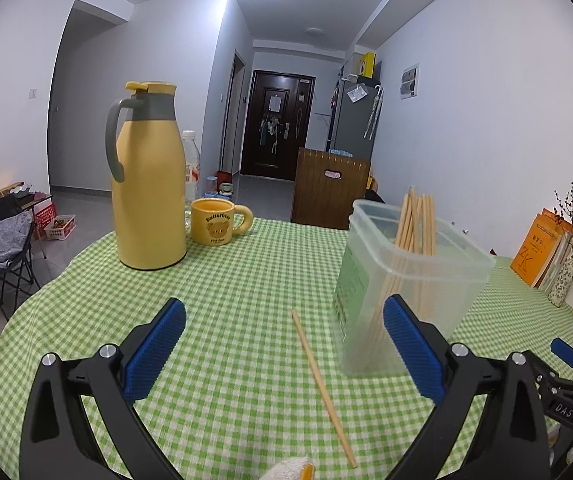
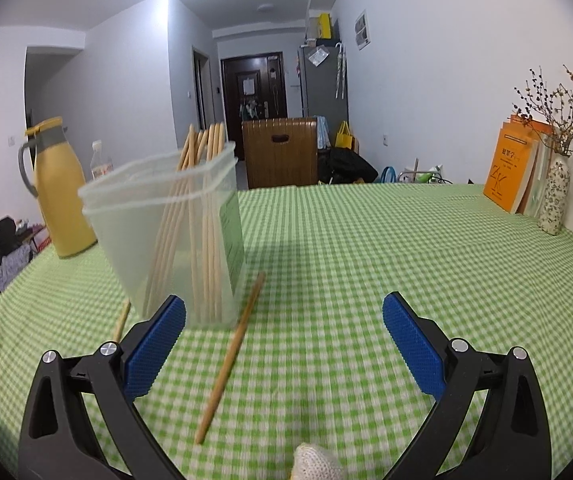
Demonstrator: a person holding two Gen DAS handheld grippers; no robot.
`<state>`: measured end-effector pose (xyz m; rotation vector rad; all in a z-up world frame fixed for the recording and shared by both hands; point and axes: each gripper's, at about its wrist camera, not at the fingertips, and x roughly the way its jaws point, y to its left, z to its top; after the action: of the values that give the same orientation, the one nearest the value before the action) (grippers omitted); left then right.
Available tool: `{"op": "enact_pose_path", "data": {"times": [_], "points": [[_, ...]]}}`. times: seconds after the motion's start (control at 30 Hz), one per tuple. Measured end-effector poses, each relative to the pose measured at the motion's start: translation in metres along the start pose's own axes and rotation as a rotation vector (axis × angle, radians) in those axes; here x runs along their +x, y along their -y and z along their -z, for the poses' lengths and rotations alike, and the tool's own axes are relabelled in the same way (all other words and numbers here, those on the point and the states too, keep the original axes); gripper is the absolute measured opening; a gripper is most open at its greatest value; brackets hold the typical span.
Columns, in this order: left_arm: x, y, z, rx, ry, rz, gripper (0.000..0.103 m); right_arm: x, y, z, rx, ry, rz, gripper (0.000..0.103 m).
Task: Organize utensils
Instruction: 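Withdraw both grippers away from the box, then lower the right gripper onto a loose wooden chopstick and close it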
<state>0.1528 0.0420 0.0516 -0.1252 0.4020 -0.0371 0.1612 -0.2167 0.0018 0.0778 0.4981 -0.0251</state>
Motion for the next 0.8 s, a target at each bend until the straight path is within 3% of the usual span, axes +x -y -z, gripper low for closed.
{"op": "enact_pose_path", "data": {"times": [0.37,0.8], "points": [[0.018,-0.008,0.029,0.01,-0.043,-0.015,0.096,0.003,-0.01,0.021,-0.049,-0.048,0.014,0.095],[0.041,-0.04,0.049,-0.084,-0.048,-0.008,0.096,0.014,-0.009,0.03,-0.044,-0.088,0.049,0.095]]}}
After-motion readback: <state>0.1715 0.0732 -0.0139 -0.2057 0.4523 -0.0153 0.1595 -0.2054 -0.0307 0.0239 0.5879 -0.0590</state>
